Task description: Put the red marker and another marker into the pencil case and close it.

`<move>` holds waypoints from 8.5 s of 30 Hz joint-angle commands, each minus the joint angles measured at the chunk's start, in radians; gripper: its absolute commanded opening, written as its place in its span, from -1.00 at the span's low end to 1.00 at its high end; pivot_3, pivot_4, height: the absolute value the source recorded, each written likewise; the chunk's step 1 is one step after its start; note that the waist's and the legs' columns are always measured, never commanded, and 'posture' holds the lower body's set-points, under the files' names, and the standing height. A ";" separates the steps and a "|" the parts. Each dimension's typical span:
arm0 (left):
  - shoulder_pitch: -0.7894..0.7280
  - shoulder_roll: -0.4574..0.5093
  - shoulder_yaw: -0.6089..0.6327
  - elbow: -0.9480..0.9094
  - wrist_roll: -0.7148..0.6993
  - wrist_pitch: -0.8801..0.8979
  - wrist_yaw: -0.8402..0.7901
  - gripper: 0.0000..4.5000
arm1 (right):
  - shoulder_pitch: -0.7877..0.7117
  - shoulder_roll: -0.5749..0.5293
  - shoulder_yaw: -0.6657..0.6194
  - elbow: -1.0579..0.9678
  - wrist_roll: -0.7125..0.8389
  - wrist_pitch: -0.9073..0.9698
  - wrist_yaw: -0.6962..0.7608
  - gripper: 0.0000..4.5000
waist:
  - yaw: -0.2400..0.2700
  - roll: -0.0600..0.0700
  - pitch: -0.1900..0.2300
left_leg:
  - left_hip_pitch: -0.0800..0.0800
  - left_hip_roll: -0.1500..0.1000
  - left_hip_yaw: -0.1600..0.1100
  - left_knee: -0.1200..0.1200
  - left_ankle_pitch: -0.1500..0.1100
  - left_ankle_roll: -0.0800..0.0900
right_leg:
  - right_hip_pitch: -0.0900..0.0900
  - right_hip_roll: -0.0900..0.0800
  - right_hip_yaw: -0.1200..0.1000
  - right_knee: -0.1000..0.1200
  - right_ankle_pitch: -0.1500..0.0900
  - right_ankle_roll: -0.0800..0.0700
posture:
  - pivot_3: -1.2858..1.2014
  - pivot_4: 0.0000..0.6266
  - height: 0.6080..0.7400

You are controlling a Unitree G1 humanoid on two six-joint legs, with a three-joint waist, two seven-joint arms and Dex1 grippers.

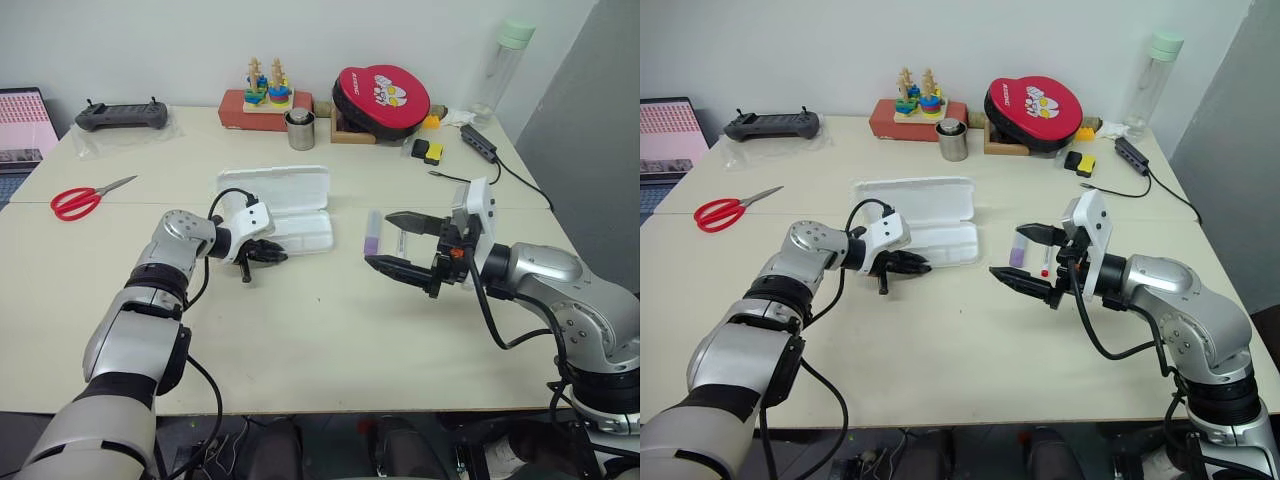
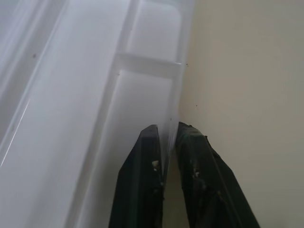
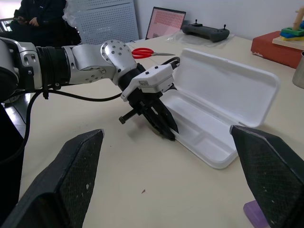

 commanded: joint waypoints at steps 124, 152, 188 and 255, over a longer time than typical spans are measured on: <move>1.106 0.214 0.605 -1.660 -0.743 0.796 0.409 1.00 | -0.505 0.424 0.471 1.138 -0.761 -0.882 0.325 -0.85 | -0.022 0.001 0.001 | 0.005 0.001 0.001 -0.009 0.000 -0.001 | -0.001 -0.001 0.000 -0.001 0.000 -0.010 | 0.03 -0.52 1.00; 0.696 0.108 0.310 -1.541 -0.721 0.790 0.415 1.00 | -0.297 0.410 -0.038 0.512 -0.497 -0.175 -0.274 0.96 | -0.001 0.002 0.002 | 0.004 0.001 0.001 -0.009 0.000 -0.001 | -0.001 -0.001 0.000 -0.001 0.000 -0.010 | 0.03 -0.52 1.00; 0.375 -0.108 0.162 -1.307 -0.512 0.632 0.496 1.00 | -0.215 0.550 0.031 0.808 -0.709 -0.106 -0.746 -0.15 | -0.007 0.001 0.001 | 0.003 0.000 0.001 -0.008 0.000 0.000 | 0.000 0.000 0.001 -0.001 0.001 -0.007 | 0.03 -0.52 1.00; 0.787 0.206 0.627 -1.196 -0.602 0.695 0.620 1.00 | -0.588 0.568 0.211 0.729 -0.438 -0.360 0.199 0.99 | -0.018 0.000 0.002 | 0.004 0.002 -0.002 -0.010 0.000 -0.001 | -0.002 0.000 -0.003 0.000 -0.002 -0.012 | 0.03 -0.52 1.00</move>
